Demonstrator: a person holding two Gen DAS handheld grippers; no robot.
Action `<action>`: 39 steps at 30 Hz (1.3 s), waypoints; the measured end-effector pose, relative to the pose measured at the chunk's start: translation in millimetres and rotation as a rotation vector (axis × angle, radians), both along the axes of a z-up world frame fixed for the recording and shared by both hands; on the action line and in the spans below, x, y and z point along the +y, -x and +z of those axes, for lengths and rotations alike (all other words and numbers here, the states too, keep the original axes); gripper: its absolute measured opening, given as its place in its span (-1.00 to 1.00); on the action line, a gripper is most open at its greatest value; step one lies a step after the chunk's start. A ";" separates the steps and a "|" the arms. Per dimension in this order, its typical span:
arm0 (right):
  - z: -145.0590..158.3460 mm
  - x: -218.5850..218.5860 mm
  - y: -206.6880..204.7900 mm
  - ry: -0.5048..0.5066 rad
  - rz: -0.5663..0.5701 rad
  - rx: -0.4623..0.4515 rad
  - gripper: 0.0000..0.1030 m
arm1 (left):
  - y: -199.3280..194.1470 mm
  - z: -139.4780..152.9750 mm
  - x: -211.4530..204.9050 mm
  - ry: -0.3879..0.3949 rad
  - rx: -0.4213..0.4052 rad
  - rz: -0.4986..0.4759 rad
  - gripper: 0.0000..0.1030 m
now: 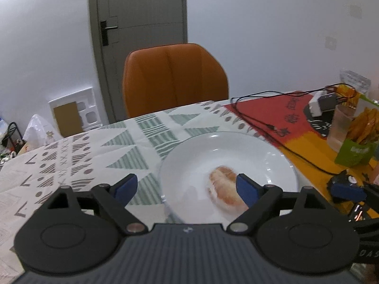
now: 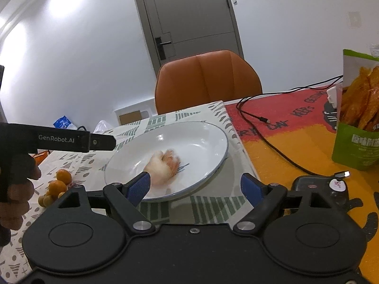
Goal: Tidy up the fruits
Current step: 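Lower the large pomelo segment into the white bowl and open the left tool, then move both tools back toward the fruit pile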
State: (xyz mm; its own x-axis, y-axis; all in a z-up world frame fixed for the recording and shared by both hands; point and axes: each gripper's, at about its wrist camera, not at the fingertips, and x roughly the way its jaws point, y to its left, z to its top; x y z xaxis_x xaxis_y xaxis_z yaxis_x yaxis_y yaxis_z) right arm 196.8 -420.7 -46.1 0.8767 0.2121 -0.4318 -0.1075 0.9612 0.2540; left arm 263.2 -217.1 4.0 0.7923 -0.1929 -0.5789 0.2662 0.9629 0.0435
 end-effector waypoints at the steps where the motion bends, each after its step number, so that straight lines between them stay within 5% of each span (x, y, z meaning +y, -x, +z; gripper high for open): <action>1: 0.2 0.9 -0.4 0.000 0.003 0.000 0.62 | -0.1 -0.6 4.3 -0.003 0.002 0.012 0.73; 26: 5.8 54.2 -12.4 0.016 0.113 0.013 0.62 | 17.5 -5.7 97.9 -0.002 0.019 0.219 0.81; 39: 10.6 85.0 -18.4 -0.016 0.199 0.018 1.00 | 34.4 -15.1 140.2 0.035 0.038 0.285 0.81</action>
State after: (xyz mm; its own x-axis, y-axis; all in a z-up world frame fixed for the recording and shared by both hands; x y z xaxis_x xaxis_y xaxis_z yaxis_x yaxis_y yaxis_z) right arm 215.2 -335.7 -35.5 0.8089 0.3874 -0.4423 -0.2905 0.9173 0.2722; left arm 228.7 -76.9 -11.2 0.7950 0.0144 -0.6064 -0.0148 0.9999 0.0044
